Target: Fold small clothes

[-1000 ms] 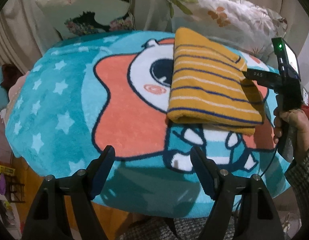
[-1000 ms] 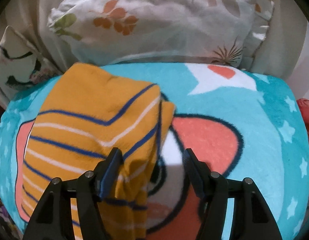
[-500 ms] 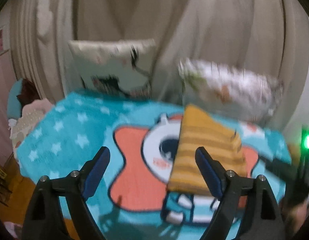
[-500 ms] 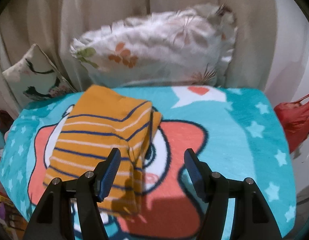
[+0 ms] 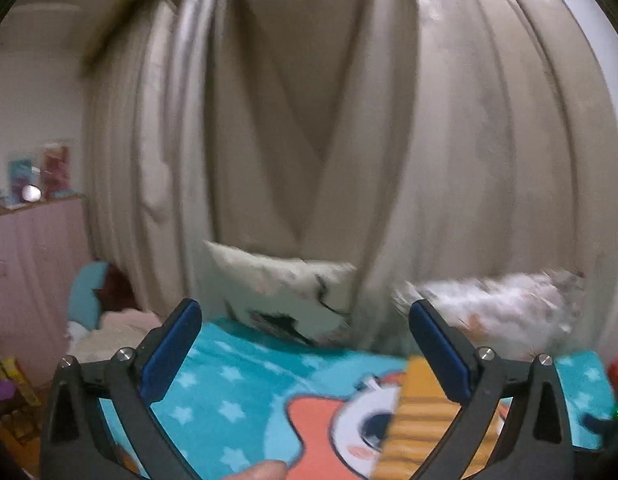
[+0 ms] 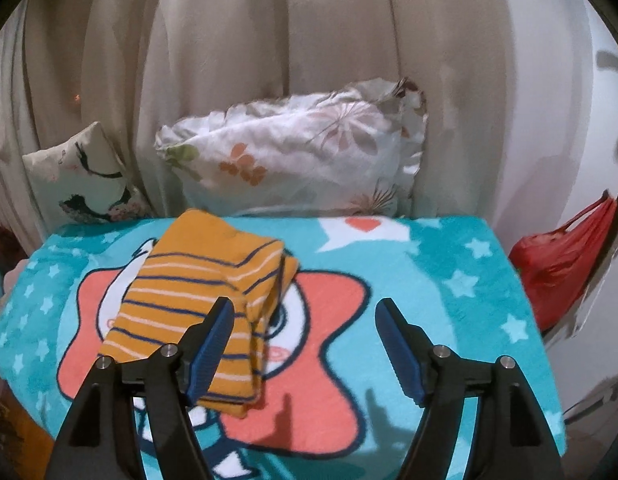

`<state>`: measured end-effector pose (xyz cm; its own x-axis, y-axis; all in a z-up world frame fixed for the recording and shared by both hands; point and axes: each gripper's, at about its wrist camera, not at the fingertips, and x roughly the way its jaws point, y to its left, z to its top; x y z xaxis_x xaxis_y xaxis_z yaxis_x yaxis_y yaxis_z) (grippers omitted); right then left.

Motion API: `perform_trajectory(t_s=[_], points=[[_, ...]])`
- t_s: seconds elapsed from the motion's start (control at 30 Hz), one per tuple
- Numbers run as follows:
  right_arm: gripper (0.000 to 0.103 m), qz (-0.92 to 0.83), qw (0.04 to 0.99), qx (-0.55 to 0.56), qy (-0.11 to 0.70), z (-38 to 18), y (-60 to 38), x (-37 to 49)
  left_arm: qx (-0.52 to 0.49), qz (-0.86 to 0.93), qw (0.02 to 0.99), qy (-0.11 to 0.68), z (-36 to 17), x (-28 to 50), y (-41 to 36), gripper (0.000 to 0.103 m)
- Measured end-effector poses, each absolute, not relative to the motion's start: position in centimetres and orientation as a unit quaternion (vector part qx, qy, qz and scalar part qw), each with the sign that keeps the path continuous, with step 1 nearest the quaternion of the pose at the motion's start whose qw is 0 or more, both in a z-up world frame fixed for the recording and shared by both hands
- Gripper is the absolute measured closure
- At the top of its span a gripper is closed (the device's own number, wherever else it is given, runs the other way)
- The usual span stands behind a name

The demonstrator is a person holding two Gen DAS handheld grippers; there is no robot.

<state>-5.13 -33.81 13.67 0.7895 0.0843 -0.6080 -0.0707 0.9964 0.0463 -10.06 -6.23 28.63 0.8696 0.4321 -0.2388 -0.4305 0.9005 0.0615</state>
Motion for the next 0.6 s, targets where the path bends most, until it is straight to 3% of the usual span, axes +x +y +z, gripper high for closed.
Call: perform_trajectory(t_s=[0.2, 0.37, 0.6], points=[[0.026, 0.063, 0.934, 0.029, 0.351, 11.8, -32.8, -5.1, -0.028, 0.121, 0.959, 0.255, 26.9, -6.8, -6.2, 0.0], [0.026, 0.057, 0.928, 0.029, 0.367, 10.8, -32.6, -5.2, -0.096, 0.065, 0.933, 0.34, 22.3, -6.3, -6.1, 0.0], [0.026, 0.056, 0.924, 0.013, 0.378, 11.1, -31.0, -6.5, -0.076, 0.08, 0.92, 0.375, 18.9, -7.7, -6.2, 0.0]])
